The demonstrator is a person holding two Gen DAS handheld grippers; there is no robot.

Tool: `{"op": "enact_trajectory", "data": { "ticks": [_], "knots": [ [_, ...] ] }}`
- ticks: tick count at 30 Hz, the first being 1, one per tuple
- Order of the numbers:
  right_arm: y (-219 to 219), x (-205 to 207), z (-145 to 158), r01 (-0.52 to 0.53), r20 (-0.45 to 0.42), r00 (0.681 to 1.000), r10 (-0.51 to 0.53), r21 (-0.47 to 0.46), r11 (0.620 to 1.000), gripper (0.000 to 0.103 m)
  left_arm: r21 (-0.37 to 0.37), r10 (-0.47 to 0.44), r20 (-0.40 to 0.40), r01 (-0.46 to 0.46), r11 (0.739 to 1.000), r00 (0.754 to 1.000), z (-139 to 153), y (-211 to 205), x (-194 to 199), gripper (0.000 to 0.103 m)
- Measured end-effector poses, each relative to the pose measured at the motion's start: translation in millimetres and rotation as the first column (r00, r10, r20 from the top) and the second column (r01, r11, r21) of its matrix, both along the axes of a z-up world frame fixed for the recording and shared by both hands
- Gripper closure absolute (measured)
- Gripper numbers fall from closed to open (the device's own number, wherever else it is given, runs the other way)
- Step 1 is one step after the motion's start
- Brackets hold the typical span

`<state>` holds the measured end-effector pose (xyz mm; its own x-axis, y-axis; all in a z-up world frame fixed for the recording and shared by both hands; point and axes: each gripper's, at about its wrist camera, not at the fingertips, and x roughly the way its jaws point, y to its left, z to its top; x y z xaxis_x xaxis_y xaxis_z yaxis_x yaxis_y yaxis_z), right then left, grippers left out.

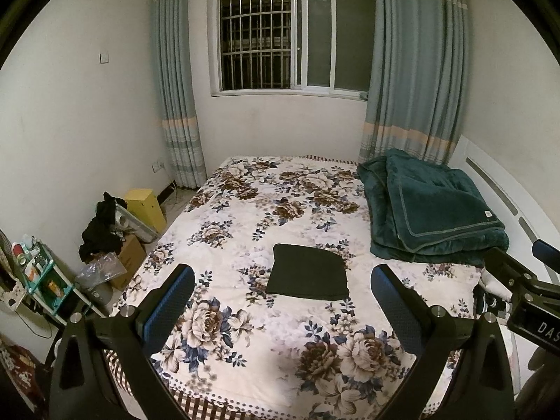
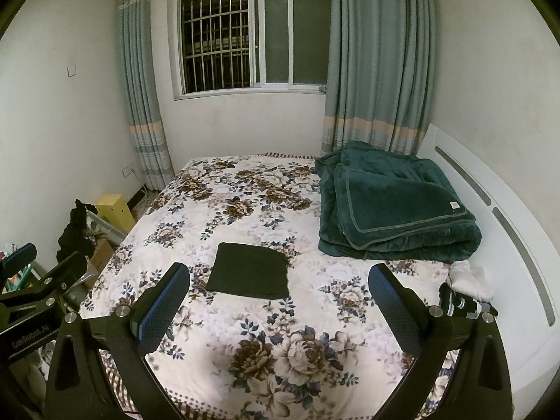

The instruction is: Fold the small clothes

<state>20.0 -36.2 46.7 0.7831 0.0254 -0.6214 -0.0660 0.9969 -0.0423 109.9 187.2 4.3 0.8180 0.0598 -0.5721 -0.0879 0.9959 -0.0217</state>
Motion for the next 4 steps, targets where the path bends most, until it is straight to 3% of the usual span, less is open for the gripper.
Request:
{"op": "enact_trajectory", "data": {
  "ticks": [4],
  "knots": [
    [0.4, -3.0, -0.9, 0.003, 0.0, 1.0, -0.003, 0.001, 1.0, 0.0, 0.004, 0.008, 0.01, -0.008, 1.0, 1.0, 3.4, 2.6, 0.7, 0.0]
  ]
}}
